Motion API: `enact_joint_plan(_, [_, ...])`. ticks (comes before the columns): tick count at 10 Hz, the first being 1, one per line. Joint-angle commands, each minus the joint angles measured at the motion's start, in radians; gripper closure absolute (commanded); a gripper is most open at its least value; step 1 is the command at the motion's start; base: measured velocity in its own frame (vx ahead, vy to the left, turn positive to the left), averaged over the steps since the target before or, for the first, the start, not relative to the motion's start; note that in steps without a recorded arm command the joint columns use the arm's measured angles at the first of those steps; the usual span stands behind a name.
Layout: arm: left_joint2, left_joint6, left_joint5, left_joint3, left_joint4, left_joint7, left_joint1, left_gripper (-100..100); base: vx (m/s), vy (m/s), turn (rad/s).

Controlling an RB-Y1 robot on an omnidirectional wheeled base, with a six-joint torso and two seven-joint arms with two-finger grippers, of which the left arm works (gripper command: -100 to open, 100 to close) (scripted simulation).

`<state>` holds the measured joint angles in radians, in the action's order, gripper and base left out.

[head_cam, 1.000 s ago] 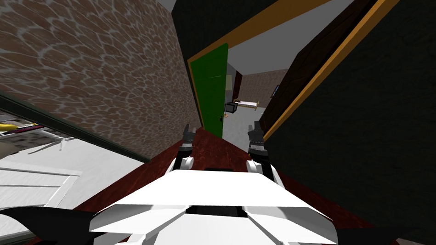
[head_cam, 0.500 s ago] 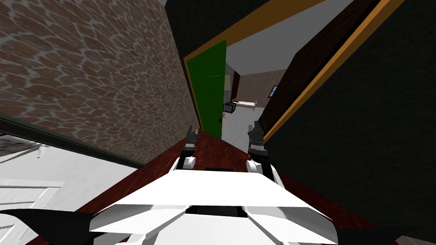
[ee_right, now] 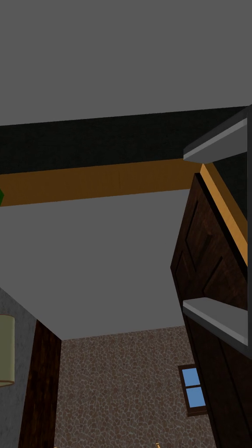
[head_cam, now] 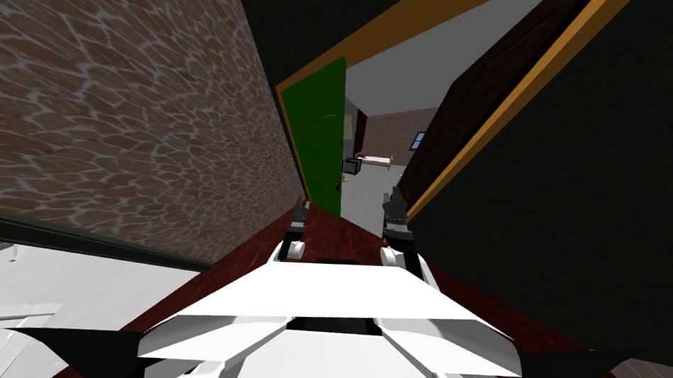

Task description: Push the door open

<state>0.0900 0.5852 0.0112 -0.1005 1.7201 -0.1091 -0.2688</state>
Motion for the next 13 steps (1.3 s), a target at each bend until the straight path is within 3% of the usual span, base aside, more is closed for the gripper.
enact_joint_plan(1, [0.004, 0.006, 0.004, -0.006, -0.037, 0.0, 0.014, -100, 0.107, 0.018, -0.076])
enact_joint_plan(9, [0.012, 0.052, 0.02, -0.036, -0.258, 0.005, 0.106, -100, 0.097, 0.025, -0.073])
enact_joint_plan(13, [0.014, 0.069, 0.026, -0.047, -0.344, 0.007, 0.14, -100, 0.073, 0.016, -0.057])
